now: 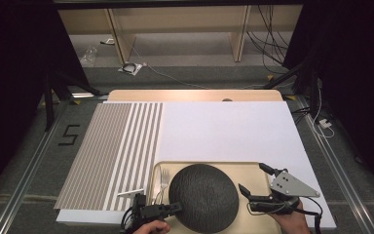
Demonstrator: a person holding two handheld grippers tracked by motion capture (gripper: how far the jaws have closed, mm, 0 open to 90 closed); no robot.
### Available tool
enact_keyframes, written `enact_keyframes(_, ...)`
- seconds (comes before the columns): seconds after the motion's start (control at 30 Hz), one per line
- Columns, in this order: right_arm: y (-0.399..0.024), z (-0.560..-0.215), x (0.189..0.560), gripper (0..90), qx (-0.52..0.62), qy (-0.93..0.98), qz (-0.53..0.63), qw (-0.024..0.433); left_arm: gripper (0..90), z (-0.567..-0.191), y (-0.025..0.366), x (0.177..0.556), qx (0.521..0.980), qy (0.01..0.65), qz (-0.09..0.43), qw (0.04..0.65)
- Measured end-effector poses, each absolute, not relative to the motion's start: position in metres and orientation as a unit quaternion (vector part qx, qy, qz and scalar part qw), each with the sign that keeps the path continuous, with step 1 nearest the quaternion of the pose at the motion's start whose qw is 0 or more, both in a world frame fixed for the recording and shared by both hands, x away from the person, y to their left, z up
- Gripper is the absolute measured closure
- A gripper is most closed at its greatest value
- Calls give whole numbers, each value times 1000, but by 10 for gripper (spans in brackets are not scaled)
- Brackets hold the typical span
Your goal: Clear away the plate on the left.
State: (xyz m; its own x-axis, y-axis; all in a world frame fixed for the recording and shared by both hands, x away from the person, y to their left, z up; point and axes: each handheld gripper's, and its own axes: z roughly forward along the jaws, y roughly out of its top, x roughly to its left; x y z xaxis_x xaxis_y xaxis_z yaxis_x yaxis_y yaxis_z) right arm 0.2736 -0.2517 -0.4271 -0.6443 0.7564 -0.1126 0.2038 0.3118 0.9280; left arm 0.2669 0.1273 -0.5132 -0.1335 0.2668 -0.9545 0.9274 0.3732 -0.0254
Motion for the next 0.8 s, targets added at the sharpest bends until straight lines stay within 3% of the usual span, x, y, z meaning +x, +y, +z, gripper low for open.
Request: enact_keyframes(0.8, -251, -427, 274, 119, 315, 761, 493, 281, 818, -516, 123, 268, 463, 678, -340, 458)
